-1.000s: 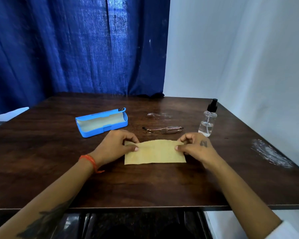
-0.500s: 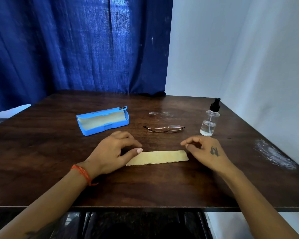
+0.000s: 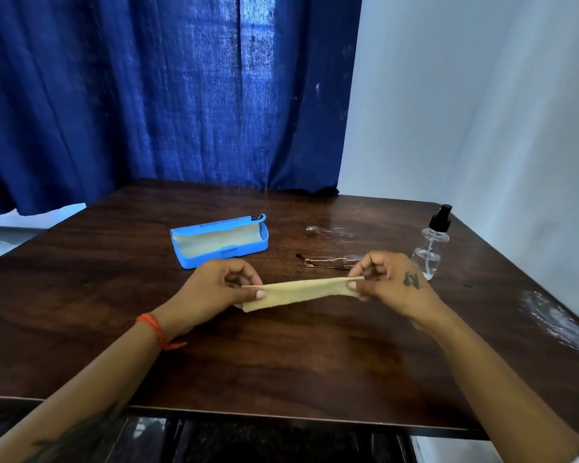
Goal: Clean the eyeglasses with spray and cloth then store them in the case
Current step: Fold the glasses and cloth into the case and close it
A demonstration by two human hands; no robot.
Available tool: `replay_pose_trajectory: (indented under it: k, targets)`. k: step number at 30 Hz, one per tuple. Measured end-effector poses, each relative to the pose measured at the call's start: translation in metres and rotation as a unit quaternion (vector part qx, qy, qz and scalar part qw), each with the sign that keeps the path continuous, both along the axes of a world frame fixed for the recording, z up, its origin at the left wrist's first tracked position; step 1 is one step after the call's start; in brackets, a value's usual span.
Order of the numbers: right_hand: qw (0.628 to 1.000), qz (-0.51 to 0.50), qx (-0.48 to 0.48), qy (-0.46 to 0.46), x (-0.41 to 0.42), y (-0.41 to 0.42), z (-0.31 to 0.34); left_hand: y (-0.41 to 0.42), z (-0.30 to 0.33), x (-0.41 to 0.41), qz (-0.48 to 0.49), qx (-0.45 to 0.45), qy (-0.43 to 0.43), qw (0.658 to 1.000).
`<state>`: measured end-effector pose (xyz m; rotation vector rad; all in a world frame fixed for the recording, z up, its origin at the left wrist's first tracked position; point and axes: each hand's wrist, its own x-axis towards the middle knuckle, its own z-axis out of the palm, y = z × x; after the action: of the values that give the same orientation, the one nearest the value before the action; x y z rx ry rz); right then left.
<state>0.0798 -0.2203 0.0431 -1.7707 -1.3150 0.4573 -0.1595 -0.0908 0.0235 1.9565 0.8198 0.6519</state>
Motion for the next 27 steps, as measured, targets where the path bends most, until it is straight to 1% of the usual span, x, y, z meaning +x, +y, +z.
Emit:
replay_pose_trajectory:
  k: [2,3,6,8,12,15,22,27]
  targets:
    - [0.999,-0.008,0.031,0.018,-0.008,0.013,0.005,0.006,0.002,-0.009,0.051,-0.016,-0.048,0.997]
    - [0.999,-0.013,0.041,0.017,-0.013,0.021,0.007,0.010,0.003,-0.014,0.079,-0.010,-0.071,0.994]
    - [0.997,-0.027,0.062,0.022,-0.029,0.051,0.011,0.024,0.005,-0.029,0.167,0.048,-0.117,0.978]
    - [0.996,-0.036,0.075,0.017,-0.040,0.074,0.011,0.033,0.007,-0.036,0.220,0.092,-0.116,0.964]
    - [0.993,-0.056,0.098,-0.029,-0.058,0.117,0.004,0.049,0.008,-0.042,0.291,0.162,-0.083,0.939]
    - [0.990,-0.073,0.117,-0.032,-0.067,0.140,-0.004,0.058,0.005,-0.044,0.316,0.183,-0.088,0.927]
    - [0.986,-0.111,0.122,0.004,-0.073,0.164,-0.020,0.071,-0.009,-0.041,0.338,0.217,-0.090,0.911]
    - [0.984,-0.131,0.121,-0.016,-0.078,0.169,-0.029,0.077,-0.016,-0.040,0.351,0.197,-0.099,0.910]
